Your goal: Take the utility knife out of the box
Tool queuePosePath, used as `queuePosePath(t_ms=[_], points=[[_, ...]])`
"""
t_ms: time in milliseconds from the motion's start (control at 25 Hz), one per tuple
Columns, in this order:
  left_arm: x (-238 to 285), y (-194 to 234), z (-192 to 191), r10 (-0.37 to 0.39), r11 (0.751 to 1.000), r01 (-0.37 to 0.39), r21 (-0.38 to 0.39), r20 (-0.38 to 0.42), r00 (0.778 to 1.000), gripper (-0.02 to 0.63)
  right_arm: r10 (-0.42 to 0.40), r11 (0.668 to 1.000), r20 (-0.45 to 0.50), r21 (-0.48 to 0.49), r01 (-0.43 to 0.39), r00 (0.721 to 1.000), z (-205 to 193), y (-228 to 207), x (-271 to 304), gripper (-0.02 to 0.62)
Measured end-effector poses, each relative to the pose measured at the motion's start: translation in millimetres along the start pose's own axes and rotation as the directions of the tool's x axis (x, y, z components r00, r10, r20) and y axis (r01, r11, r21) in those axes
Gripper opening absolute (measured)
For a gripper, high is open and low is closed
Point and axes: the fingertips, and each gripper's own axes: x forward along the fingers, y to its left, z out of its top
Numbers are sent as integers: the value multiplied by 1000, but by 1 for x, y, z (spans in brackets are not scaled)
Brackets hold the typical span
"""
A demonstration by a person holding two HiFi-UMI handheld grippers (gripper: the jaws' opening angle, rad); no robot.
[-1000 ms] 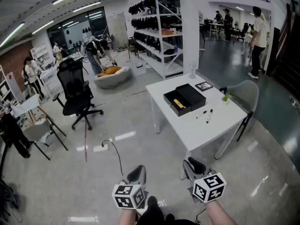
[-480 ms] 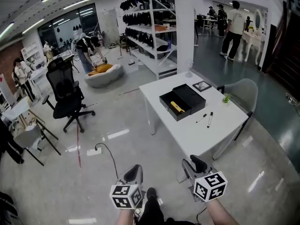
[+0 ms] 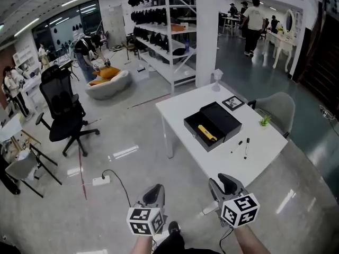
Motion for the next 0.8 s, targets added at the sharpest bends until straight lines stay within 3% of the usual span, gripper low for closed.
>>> queuePosePath(t_ms=[400,800], points=[[65,64,33,-63,998,63,-1,-14,998,26,-93,995,-10,-45,93,996,37,-17,74,130],[91,82,54,-97,995,97,3,-11,995,26,-147,983,-19,-118,144,989,67,-40,97,130]])
